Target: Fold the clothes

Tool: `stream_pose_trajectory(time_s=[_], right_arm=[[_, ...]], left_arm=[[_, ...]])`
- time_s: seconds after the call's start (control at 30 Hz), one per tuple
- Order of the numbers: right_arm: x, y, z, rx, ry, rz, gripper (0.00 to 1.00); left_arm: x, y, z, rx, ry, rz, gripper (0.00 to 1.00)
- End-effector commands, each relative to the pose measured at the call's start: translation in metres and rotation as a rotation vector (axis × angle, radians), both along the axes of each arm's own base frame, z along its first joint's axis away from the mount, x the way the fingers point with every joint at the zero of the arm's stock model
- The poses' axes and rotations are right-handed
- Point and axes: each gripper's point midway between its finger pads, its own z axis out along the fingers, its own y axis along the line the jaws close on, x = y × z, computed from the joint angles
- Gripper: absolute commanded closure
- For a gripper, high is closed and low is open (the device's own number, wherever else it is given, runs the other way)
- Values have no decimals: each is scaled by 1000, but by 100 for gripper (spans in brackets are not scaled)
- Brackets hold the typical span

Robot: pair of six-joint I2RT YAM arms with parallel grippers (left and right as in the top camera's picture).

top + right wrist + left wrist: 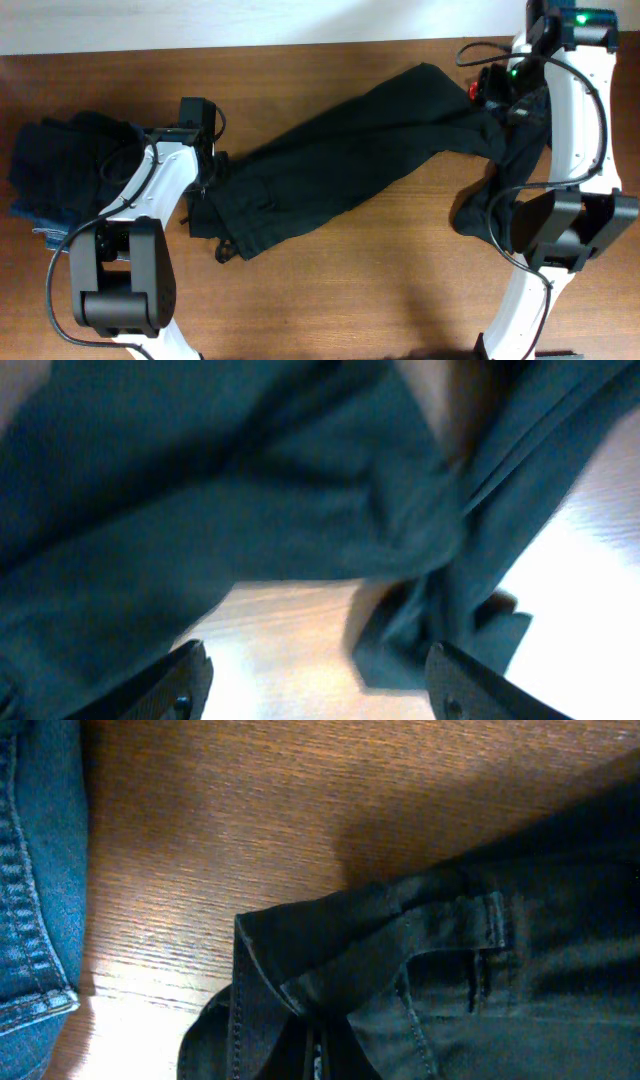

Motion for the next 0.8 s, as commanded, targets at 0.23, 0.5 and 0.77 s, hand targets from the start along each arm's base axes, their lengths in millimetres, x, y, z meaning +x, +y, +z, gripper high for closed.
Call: stream_pose_trajectory(time_s=[0.23, 0.5, 0.77], right_arm=[[-28, 29, -15, 160, 156, -52, 57], [-32, 34, -71, 144, 236, -73, 96], [-23, 48, -136, 134, 199, -40, 96]], left_arm=[[9, 12, 17, 35, -58, 22, 100], [20, 11, 20, 31, -106, 23, 100], [18, 11, 19, 32, -95, 22, 100]])
